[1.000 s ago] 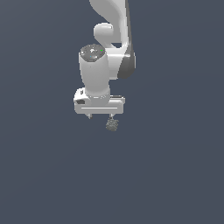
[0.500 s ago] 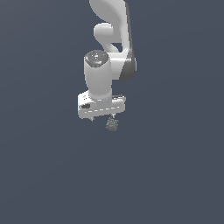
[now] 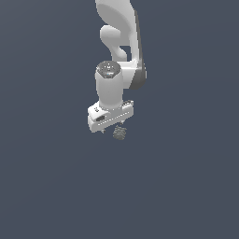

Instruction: Pick up the object and move it to a goal position.

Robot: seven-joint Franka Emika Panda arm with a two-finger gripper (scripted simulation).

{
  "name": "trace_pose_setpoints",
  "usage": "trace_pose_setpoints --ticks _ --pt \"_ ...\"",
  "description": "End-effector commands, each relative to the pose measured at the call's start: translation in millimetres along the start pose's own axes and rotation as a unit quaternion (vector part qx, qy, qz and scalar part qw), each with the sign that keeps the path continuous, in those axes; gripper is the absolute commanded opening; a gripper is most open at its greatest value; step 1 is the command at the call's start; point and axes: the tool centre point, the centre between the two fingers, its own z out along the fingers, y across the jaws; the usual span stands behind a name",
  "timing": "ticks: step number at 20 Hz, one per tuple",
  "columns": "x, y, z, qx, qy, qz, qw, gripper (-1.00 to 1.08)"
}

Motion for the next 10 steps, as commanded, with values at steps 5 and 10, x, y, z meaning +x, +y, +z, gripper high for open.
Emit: trace_pose_setpoints --ticks 5,10 --pt "-2.8 -11.1 14.6 0.001 -0.002 -0.1 0.995 1.0" --pt "-5.0 -20.1 25.4 0.002 -0.002 -0.176 0.9845 1.0"
